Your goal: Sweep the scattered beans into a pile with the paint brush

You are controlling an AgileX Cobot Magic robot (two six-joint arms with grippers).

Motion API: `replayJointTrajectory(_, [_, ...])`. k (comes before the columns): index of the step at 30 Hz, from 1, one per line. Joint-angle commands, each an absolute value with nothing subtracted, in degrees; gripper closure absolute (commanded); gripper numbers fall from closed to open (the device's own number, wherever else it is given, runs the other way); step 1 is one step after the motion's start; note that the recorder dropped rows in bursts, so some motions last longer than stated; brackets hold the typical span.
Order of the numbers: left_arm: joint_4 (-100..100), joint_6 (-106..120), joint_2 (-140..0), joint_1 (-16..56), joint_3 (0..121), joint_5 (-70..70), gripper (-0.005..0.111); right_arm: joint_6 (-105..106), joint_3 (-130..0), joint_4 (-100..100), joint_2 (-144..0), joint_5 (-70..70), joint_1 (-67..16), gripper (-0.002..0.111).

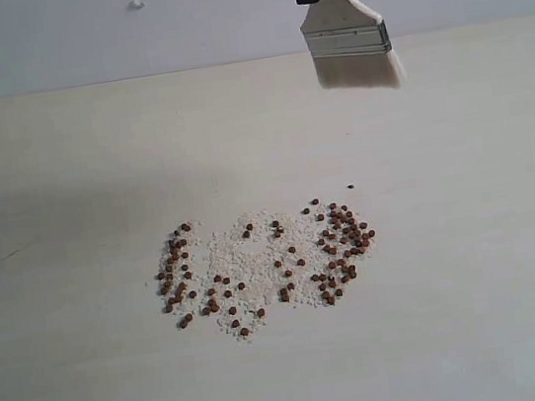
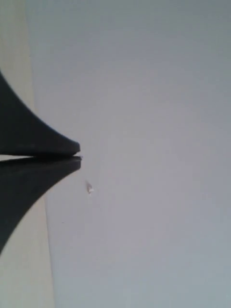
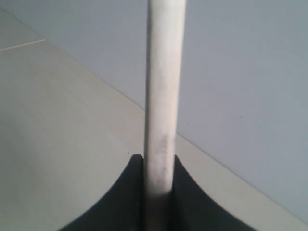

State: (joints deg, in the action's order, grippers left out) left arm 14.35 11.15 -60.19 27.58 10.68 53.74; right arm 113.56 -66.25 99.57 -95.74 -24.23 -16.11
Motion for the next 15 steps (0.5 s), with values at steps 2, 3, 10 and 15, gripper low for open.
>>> replayJointTrajectory(2, [15.67,8.73,-48.25,27.92,7.89,40.58,0.107,110.75,-65.93,99.95,-94.79,-25.44,-16.01,0.108])
replayJointTrajectory(3, [15.67,9.60,-45.28,27.92,7.81,36.97,0.107,110.75,-65.93,99.95,-94.58,-25.86,-16.01,0.108])
replayJointTrajectory(10, [17.54,18.23,-21.22,27.92,7.75,18.31,0.107,111.22,-65.93,99.95,-94.03,-26.46,-16.01,0.108])
replayJointTrajectory(15, [18.61,19.06,-4.60,27.92,7.15,3.95,0.107,111.22,-65.93,99.95,-94.03,-26.72,-16.01,0.108])
